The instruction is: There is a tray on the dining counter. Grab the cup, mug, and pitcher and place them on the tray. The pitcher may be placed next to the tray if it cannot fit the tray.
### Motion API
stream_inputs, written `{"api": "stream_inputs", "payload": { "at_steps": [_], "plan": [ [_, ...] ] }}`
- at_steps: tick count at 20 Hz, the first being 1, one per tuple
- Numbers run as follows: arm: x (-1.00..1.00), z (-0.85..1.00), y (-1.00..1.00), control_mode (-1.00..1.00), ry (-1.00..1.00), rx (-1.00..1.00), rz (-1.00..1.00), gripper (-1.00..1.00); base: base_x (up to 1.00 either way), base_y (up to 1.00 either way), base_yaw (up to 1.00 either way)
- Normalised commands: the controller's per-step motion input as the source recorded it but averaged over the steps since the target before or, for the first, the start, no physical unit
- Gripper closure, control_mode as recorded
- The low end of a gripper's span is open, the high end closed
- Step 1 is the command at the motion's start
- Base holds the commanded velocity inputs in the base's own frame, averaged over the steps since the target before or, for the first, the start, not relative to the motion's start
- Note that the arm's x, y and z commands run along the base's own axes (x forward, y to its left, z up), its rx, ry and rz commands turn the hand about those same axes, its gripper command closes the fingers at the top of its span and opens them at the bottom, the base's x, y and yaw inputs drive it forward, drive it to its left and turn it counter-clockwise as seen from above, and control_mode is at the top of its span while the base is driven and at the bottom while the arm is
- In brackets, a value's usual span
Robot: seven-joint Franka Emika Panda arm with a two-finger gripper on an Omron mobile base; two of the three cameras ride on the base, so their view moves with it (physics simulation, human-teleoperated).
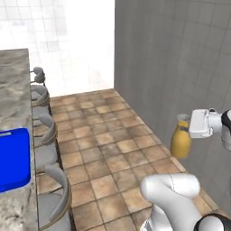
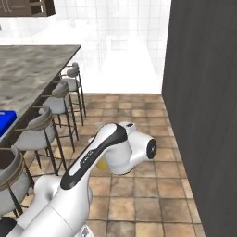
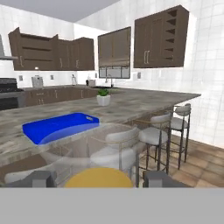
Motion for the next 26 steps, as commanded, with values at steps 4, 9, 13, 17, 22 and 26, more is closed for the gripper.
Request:
{"api": "stream_inputs", "payload": {
  "at_steps": [4, 9, 13, 17, 22, 26],
  "plan": [
    [0.0, 0.0, 0.0, 1.0, 0.0, 0.0, 0.0, 1.0, 0.51, -0.34, 0.32],
    [0.0, 0.0, 0.0, 1.0, 0.0, 0.0, 0.0, 1.0, 0.49, -0.21, 0.51],
    [0.0, 0.0, 0.0, 1.0, 0.0, 0.0, 0.0, 1.0, 0.48, -0.19, 0.55],
    [0.0, 0.0, 0.0, 1.0, 0.0, 0.0, 0.0, 1.0, 0.47, -0.17, 0.59],
    [0.0, 0.0, 0.0, 1.0, 0.0, 0.0, 0.0, 1.0, 0.47, -0.23, 0.52],
    [0.0, 0.0, 0.0, 1.0, 0.0, 0.0, 0.0, 1.0, 0.47, -0.37, 0.33]
  ]
}}
